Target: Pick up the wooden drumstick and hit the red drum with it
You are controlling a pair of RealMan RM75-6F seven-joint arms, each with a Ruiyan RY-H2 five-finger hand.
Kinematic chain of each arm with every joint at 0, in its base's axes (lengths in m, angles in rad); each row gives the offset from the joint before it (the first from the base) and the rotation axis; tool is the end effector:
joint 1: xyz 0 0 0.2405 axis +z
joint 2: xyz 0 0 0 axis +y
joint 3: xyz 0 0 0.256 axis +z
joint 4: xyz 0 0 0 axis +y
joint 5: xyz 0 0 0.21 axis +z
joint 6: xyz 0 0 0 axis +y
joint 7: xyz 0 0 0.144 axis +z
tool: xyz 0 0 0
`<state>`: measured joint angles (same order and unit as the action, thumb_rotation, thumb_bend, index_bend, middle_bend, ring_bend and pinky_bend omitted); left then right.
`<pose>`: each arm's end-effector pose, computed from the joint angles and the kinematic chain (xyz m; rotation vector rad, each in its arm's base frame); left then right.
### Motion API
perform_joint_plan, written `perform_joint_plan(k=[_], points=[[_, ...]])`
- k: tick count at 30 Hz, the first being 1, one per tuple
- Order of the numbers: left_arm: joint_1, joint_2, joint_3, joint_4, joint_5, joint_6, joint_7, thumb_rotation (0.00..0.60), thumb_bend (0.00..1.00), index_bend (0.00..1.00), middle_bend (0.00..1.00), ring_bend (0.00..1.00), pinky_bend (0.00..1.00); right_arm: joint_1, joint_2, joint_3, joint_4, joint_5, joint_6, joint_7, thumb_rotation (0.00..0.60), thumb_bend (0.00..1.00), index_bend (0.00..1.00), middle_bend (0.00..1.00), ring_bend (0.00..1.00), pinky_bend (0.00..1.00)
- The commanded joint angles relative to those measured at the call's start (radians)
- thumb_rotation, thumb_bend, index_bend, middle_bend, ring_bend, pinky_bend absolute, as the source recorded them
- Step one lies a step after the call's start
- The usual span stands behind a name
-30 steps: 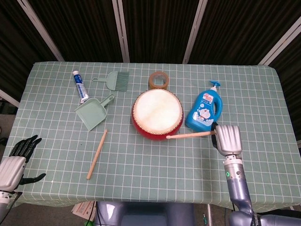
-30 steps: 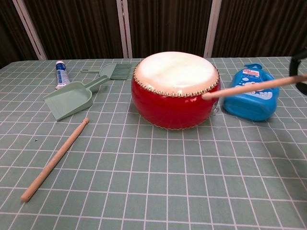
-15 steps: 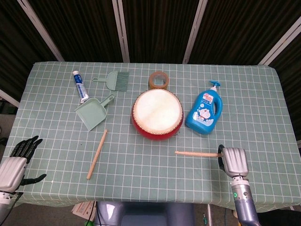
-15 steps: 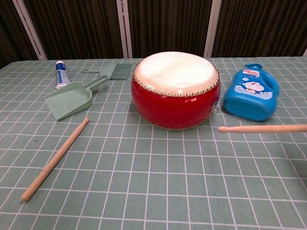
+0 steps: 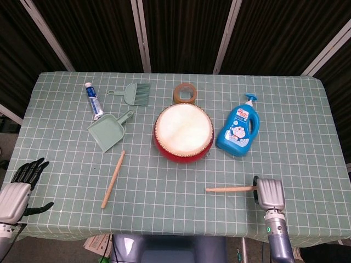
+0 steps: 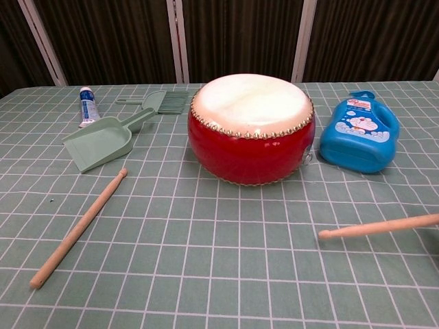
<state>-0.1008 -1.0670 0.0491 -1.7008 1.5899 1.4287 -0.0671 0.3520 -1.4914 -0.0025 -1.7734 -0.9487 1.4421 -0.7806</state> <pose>-0.2943 0.1616 0.1427 -1.5193 -1.0574 -0.9331 -0.2509 -0.2152 0.0235 1.5095 -0.9725 0.4589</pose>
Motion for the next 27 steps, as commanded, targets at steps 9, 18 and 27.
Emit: perform_joint_plan(k=[9, 18, 27], points=[[0.001, 0.0, 0.0, 0.0, 0.001, 0.002, 0.002, 0.6, 0.0, 0.0, 0.0, 0.0, 0.01, -0.007, 0.026, 0.0, -0.057, 0.052, -0.007, -0.085, 0.6, 0.44, 0.15, 0.85, 0.82, 0.66], [0.003, 0.0, 0.0, 0.001, 0.003, 0.007, 0.0, 0.6, 0.0, 0.0, 0.0, 0.0, 0.01, -0.028, 0.099, -0.013, -0.102, -0.054, 0.022, -0.033, 0.6, 0.44, 0.01, 0.66, 0.64, 0.36], [0.006, 0.0, -0.002, 0.004, 0.005, 0.016, 0.014, 0.6, 0.0, 0.0, 0.0, 0.0, 0.01, -0.104, 0.286, -0.03, -0.136, -0.312, 0.1, 0.261, 0.6, 0.41, 0.0, 0.2, 0.13, 0.08]])
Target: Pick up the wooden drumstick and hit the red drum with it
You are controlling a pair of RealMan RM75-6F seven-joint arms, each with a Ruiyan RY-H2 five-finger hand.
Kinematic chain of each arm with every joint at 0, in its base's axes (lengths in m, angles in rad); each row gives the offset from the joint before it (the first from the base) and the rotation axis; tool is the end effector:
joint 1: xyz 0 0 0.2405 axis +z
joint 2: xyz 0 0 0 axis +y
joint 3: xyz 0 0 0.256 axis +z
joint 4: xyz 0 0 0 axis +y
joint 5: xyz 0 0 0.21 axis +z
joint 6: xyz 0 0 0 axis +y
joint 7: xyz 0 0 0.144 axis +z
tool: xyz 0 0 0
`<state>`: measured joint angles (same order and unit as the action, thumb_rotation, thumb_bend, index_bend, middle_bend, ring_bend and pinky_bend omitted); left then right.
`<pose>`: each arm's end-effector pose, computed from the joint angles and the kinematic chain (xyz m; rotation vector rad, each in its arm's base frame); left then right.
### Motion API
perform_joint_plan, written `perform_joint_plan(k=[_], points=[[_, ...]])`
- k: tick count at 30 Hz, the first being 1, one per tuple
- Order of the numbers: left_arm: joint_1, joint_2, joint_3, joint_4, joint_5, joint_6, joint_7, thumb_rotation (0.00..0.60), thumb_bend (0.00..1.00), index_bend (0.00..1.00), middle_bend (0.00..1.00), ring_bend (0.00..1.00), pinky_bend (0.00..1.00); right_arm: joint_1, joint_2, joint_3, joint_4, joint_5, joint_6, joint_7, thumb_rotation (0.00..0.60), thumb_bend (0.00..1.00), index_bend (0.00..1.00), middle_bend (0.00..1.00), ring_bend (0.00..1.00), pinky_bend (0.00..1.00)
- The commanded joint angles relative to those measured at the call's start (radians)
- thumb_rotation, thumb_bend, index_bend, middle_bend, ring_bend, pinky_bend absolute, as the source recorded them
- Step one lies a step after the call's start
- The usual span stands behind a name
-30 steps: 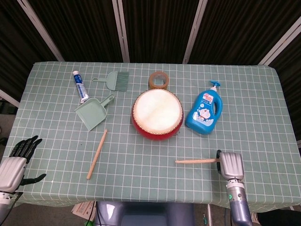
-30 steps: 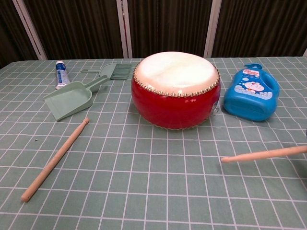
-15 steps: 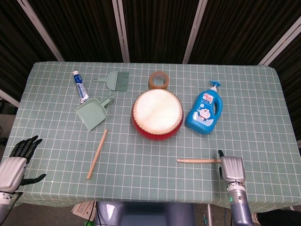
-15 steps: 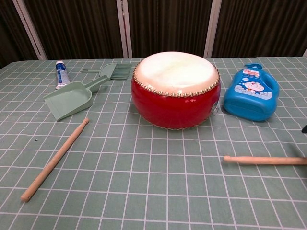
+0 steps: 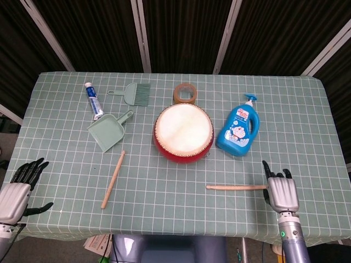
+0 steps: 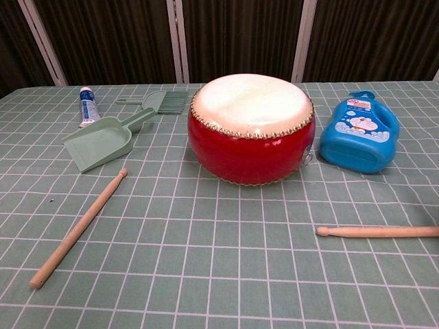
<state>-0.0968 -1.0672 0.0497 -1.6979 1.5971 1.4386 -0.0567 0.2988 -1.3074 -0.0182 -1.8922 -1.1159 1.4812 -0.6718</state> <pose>-0.2941 0.1604 0.1438 -1.5229 -1.0395 -0.9313 -0.2479 -0.2067 0.0788 1.4803 -0.9077 0.5842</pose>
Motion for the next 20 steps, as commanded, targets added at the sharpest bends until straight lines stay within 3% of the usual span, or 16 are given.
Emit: perform_joint_plan(k=[1, 3, 6, 12, 20], points=[[0.004, -0.001, -0.004, 0.001, -0.004, 0.009, 0.006, 0.6, 0.0, 0.0, 0.0, 0.0, 0.01, -0.064, 0.124, -0.029, -0.008, -0.184, 0.071, 0.19, 0.6, 0.38, 0.0, 0.14, 0.09, 0.06], [0.006, -0.003, -0.007, 0.004, -0.003, 0.018, 0.011, 0.6, 0.0, 0.0, 0.0, 0.0, 0.01, -0.084, 0.154, -0.044, 0.011, -0.229, 0.087, 0.244, 0.6, 0.34, 0.0, 0.05, 0.03, 0.03], [0.01, -0.007, -0.011, 0.012, 0.001, 0.032, 0.019, 0.6, 0.0, 0.0, 0.0, 0.0, 0.01, -0.113, 0.183, -0.058, 0.048, -0.277, 0.114, 0.305, 0.6, 0.31, 0.0, 0.0, 0.0, 0.01], [0.014, -0.029, -0.025, 0.05, 0.016, 0.064, 0.068, 0.6, 0.0, 0.0, 0.0, 0.0, 0.01, -0.184, 0.188, -0.1, 0.243, -0.444, 0.219, 0.436, 0.6, 0.24, 0.0, 0.0, 0.0, 0.0], [0.011, -0.037, -0.028, 0.058, 0.011, 0.059, 0.071, 0.6, 0.0, 0.0, 0.0, 0.0, 0.01, -0.202, 0.164, -0.073, 0.305, -0.459, 0.213, 0.482, 0.6, 0.24, 0.0, 0.0, 0.0, 0.0]])
